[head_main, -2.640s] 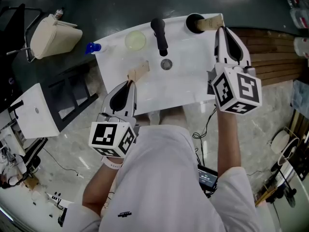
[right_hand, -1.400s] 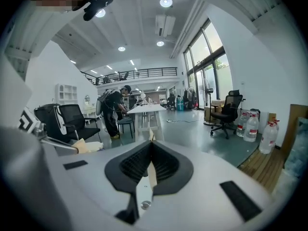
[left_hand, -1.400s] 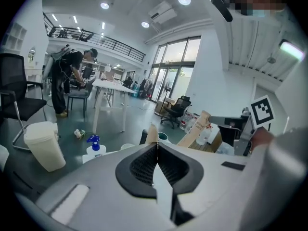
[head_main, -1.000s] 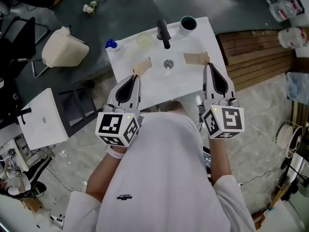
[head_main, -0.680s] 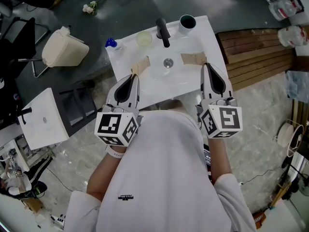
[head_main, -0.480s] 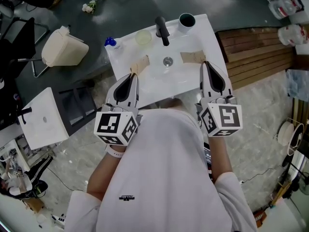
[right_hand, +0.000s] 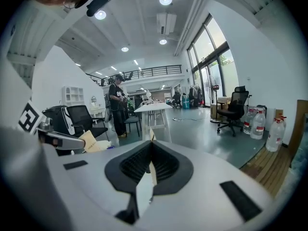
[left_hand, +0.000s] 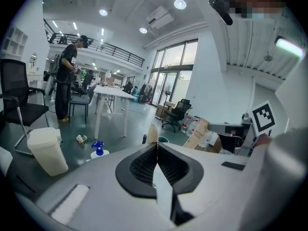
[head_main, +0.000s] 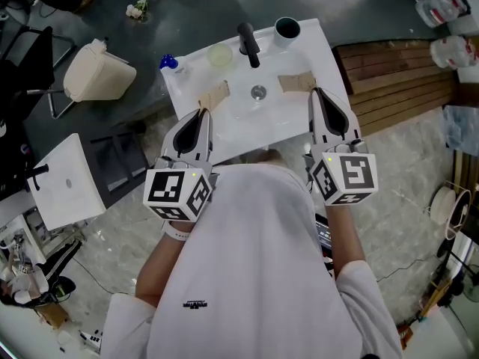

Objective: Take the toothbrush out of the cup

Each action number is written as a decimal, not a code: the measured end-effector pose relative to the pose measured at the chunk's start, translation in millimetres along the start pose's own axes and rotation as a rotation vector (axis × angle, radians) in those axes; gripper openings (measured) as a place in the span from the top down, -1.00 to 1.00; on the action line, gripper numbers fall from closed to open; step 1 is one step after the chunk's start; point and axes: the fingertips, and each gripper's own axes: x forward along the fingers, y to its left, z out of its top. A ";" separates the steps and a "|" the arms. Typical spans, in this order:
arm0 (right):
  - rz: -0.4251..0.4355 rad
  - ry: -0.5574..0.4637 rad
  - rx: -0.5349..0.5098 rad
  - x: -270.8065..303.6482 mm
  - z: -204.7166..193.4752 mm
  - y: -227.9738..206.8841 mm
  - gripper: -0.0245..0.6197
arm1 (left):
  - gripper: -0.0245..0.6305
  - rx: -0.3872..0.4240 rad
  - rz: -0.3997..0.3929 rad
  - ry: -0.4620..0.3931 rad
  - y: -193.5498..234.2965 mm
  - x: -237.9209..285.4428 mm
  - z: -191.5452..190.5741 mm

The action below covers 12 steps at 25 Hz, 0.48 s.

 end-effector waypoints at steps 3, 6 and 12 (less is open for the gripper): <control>0.007 0.003 0.001 0.5 0.3 0.4 0.90 | 0.91 0.001 0.004 -0.001 0.5 -0.3 1.7; 0.014 0.005 -0.002 0.1 -0.4 0.7 0.90 | 0.91 0.002 0.007 0.000 -0.3 -0.1 1.5; 0.019 0.009 -0.007 0.6 -0.4 -0.9 0.90 | 0.91 0.002 0.010 0.002 -1.1 1.4 1.0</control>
